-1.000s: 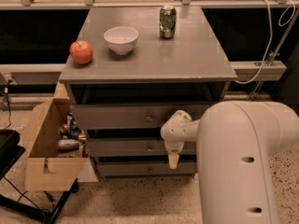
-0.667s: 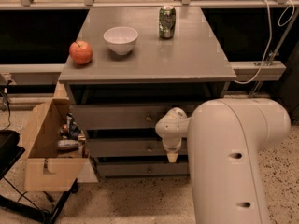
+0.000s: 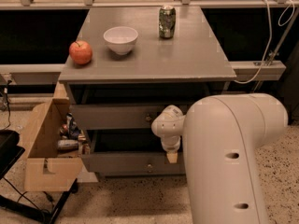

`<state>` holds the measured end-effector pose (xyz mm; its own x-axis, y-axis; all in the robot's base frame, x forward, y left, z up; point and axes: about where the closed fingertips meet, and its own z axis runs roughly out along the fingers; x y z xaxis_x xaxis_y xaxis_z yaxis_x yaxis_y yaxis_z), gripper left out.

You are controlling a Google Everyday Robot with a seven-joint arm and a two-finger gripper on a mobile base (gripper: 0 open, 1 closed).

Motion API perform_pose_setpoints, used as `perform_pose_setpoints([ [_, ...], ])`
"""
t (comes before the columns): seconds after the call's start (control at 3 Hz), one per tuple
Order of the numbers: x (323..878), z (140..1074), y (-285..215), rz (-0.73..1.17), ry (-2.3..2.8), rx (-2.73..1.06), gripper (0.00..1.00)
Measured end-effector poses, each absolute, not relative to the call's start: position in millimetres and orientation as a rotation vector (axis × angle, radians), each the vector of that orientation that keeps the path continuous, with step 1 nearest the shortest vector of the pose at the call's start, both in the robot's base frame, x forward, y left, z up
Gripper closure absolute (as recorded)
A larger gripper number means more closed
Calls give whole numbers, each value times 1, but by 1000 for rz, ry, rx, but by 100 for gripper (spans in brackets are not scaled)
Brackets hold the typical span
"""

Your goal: Open middle drawer

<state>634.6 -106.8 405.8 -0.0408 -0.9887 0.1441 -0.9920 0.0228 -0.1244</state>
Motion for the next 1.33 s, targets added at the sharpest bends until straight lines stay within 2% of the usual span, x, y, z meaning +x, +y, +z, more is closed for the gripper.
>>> perform_pose_setpoints([
  [0.33, 627, 422, -108, 323, -2242, 2138, 100],
  [0.67, 627, 420, -108, 322, -2242, 2138, 85],
  [1.0, 625, 418, -109, 319, -2238, 2135, 54],
  [1.33, 624, 417, -110, 317, -2237, 2133, 31],
])
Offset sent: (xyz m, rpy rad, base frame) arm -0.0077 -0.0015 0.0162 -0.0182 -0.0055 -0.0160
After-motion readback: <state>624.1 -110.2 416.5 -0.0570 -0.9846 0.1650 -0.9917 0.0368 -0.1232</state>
